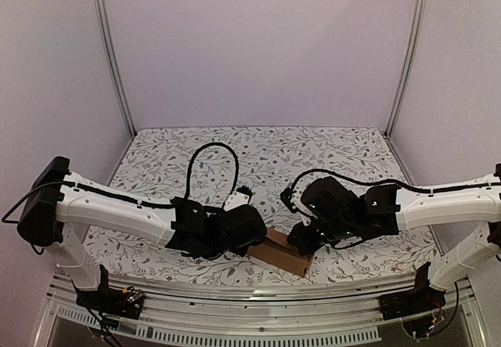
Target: Fold the paper box
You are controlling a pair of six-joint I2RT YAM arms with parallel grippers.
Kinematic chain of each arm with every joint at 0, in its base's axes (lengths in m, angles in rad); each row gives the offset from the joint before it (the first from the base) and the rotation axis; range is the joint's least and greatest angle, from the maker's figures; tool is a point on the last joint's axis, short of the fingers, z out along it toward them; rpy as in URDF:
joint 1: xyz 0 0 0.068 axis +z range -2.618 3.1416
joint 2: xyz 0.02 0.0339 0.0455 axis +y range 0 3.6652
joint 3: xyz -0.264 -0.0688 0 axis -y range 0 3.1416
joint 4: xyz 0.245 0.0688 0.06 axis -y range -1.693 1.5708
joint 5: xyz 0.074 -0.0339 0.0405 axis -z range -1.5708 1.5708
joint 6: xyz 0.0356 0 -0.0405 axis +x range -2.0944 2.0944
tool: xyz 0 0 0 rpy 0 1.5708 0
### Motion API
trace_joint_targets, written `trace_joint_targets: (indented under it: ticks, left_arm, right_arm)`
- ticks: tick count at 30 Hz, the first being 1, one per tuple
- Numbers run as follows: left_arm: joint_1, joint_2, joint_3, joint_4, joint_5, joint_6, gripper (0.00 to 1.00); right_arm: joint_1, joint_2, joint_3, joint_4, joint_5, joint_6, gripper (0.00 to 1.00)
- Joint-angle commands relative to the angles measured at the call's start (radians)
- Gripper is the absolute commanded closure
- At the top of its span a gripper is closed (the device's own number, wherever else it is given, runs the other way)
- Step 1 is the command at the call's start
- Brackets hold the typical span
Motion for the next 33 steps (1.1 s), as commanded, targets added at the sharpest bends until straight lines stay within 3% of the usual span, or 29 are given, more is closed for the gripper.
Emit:
trace_joint_targets:
  ticks: [1,22,33]
  left_arm:
    - [-0.035,0.023,-0.062,-0.124,0.196,0.013,0.64]
    - [-0.02,-0.222,-0.194,0.014,0.443,0.129,0.33]
    - [0.039,-0.42,-0.283,0.128,0.524,0.154,0.26]
  right_arm:
    - [0.007,0.045,-0.05,-0.002,0.016,0.005,1.0]
    - [0.009,0.098,-0.059,0.008,0.058,-0.022,1.0]
    - [0.009,0.114,-0.056,0.025,0.055,-0.03,1.0]
